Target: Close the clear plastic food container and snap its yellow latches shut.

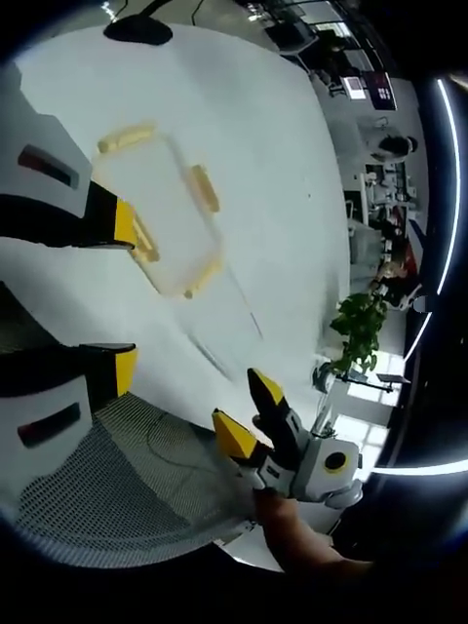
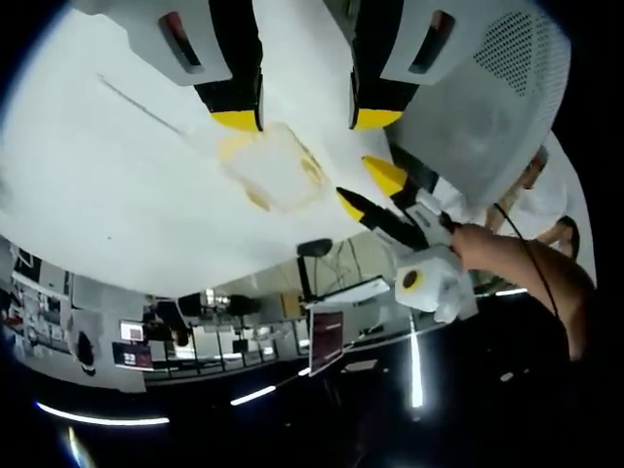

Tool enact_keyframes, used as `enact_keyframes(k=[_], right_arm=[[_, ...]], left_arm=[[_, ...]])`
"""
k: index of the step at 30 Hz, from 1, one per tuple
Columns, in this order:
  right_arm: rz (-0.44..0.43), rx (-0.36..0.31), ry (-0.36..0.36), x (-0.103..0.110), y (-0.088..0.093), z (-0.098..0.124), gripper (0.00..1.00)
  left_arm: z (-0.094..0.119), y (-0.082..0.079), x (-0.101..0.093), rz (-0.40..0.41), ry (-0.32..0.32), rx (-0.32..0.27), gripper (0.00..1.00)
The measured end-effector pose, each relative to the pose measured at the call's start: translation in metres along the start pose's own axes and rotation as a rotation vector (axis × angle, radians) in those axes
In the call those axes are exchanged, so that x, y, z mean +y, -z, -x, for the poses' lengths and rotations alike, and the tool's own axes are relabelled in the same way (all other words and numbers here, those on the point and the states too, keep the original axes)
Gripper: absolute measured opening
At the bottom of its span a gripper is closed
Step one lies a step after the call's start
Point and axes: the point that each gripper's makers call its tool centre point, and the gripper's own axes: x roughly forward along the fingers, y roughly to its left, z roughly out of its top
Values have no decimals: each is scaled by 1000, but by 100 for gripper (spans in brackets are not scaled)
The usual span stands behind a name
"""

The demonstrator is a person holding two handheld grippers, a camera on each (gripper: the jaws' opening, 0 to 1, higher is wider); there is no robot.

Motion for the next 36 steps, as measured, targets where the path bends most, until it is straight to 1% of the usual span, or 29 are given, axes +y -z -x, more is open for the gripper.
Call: enact_keyframes(k=[5,12,17,19,22,25,27,29,32,36], right_arm=[[21,6,-2,2,-1,-8,34],[25,1,15,-1,-3,-11,35],[43,15,20,-2,-3,-12,35],[44,14,18,-2,-4,-13,34],[40,11,9,1,-5,-14,35],[46,29,7,2,0,-18,35],[55,36,3,3,1,-19,35],[58,40,1,2,1,-20,35],[61,42,3,-1,-2,-23,35],[61,38,-2,-3,-6,-27,35]], left_arm=[[5,3,9,-6,-6,11,37],[6,7,10,-9,2,18,38],[5,12,11,-23,13,45,39],[5,13,16,-55,7,53,39],[5,17,21,-78,14,77,38],[4,20,24,-101,23,99,38],[5,20,26,-104,34,103,39],[7,20,31,-112,27,113,39],[10,19,38,-101,24,109,39],[12,21,45,-111,17,121,39]])
